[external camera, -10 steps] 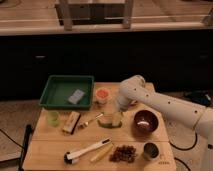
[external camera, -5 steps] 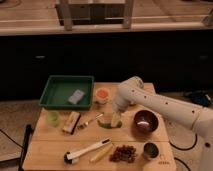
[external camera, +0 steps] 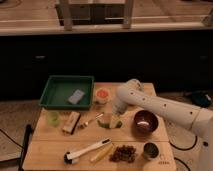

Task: Place pepper in plastic cup

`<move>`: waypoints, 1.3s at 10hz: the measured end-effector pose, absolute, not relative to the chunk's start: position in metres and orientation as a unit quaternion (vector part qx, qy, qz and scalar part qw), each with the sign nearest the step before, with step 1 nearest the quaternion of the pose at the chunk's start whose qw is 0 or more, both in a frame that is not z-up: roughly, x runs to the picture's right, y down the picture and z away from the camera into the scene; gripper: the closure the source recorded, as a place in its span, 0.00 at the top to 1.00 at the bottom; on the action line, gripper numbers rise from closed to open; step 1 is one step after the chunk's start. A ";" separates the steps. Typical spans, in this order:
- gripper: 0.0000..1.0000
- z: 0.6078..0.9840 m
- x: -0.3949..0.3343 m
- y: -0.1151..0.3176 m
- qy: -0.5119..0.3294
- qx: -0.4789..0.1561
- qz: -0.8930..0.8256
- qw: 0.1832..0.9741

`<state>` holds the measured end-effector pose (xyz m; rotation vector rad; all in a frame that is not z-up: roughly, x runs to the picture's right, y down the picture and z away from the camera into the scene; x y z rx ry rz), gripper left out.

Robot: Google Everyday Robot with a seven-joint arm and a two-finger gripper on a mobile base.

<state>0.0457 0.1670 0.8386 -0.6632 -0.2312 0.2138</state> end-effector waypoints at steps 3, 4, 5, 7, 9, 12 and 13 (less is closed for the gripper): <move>0.80 0.842 0.046 0.172 -0.108 -0.326 0.112 0.933; 0.80 0.844 0.046 0.173 -0.107 -0.325 0.115 0.933; 0.80 0.846 0.047 0.175 -0.104 -0.325 0.118 0.933; 0.80 0.850 0.048 0.178 -0.101 -0.326 0.122 0.932; 0.80 0.854 0.049 0.182 -0.098 -0.326 0.128 0.932; 0.80 0.858 0.051 0.185 -0.093 -0.325 0.134 0.931; 0.77 0.859 0.053 0.185 -0.092 -0.325 0.136 0.931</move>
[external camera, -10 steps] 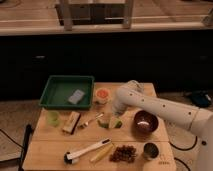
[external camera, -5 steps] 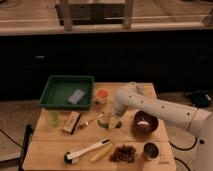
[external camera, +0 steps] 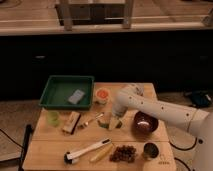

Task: Place pepper in plastic cup

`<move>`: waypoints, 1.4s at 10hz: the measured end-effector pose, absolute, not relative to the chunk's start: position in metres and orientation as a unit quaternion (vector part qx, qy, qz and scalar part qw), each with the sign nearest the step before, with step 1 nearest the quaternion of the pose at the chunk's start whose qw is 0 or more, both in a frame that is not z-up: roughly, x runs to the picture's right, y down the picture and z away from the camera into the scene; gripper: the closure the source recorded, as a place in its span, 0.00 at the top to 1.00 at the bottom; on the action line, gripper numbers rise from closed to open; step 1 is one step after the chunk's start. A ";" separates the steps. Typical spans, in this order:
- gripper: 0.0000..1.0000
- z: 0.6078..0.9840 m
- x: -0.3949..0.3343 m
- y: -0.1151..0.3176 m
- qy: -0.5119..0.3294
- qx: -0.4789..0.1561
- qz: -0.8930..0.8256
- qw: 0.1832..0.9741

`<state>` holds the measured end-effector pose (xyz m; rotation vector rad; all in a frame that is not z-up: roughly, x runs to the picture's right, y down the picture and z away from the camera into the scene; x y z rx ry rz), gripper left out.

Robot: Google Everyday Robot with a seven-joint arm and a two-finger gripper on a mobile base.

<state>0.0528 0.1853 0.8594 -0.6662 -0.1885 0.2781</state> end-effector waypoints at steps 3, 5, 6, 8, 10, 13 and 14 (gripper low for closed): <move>0.49 0.863 0.057 0.188 -0.088 -0.325 0.142 0.931; 0.37 0.865 0.059 0.189 -0.086 -0.324 0.147 0.931; 0.28 0.866 0.060 0.190 -0.085 -0.324 0.147 0.931; 0.06 0.856 0.058 0.183 -0.088 -0.320 0.131 0.934; 0.01 0.839 0.053 0.170 -0.088 -0.314 0.119 0.938; 0.01 0.830 0.054 0.163 -0.084 -0.305 0.109 0.942; 0.01 0.829 0.052 0.162 -0.086 -0.303 0.103 0.944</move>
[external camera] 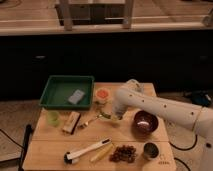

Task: Place pepper in plastic cup

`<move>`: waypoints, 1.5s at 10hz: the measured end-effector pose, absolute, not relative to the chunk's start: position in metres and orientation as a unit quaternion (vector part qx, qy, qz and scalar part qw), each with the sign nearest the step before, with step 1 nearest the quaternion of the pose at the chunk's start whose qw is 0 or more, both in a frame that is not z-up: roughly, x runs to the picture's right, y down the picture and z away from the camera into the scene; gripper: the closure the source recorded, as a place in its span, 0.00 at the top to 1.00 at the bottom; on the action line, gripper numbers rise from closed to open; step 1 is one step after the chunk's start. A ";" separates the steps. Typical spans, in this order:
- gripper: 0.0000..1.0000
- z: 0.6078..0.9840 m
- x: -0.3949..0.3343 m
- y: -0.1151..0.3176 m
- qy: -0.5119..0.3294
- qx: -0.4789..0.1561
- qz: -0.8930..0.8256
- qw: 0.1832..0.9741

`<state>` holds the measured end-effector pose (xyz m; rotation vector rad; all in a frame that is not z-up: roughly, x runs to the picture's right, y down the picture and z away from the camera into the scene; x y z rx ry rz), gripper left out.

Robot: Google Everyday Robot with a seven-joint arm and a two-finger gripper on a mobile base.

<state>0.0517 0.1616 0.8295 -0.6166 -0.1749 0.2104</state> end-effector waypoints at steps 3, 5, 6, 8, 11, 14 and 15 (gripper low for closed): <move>0.01 0.814 0.035 0.154 -0.094 -0.300 0.077 0.946; 0.01 0.808 0.027 0.150 -0.096 -0.297 0.064 0.948; 0.01 0.805 0.029 0.150 -0.096 -0.296 0.058 0.948; 0.01 0.800 0.022 0.147 -0.102 -0.295 0.040 0.949; 0.01 0.793 0.013 0.142 -0.105 -0.292 0.020 0.950; 0.01 0.787 0.008 0.138 -0.108 -0.289 -0.003 0.951; 0.01 0.785 0.006 0.137 -0.109 -0.288 -0.007 0.951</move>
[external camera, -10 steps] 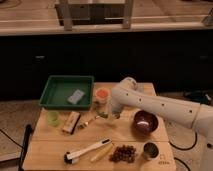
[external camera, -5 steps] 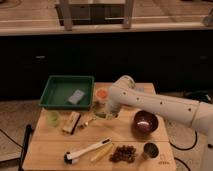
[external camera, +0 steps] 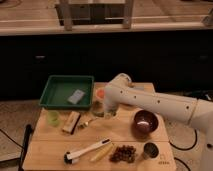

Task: Place pepper in plastic cup

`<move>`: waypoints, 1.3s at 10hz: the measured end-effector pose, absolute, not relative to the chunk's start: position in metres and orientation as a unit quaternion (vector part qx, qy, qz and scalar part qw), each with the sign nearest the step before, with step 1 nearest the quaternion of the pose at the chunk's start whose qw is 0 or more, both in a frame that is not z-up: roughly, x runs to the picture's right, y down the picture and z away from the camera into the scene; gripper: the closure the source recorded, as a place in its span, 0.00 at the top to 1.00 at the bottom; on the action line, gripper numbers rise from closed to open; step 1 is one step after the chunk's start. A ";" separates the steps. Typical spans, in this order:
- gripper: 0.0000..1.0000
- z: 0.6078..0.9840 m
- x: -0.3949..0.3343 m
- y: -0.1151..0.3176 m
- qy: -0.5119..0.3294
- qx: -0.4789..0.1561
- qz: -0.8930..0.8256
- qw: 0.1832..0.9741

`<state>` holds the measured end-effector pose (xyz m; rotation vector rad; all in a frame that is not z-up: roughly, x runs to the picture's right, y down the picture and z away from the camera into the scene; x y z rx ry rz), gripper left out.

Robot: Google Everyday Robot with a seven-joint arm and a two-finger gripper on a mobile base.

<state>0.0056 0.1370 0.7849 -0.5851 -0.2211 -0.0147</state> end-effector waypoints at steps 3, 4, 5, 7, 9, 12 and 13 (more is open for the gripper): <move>0.01 0.778 -0.001 0.133 -0.110 -0.285 -0.024 0.952; 0.01 0.776 -0.002 0.131 -0.111 -0.284 -0.028 0.952; 0.01 0.773 -0.004 0.129 -0.111 -0.282 -0.034 0.952; 0.01 0.769 -0.008 0.125 -0.112 -0.279 -0.043 0.953; 0.01 0.765 -0.011 0.120 -0.113 -0.277 -0.049 0.953; 0.01 0.762 -0.013 0.112 -0.113 -0.272 -0.056 0.954; 0.01 0.760 -0.015 0.107 -0.113 -0.270 -0.059 0.954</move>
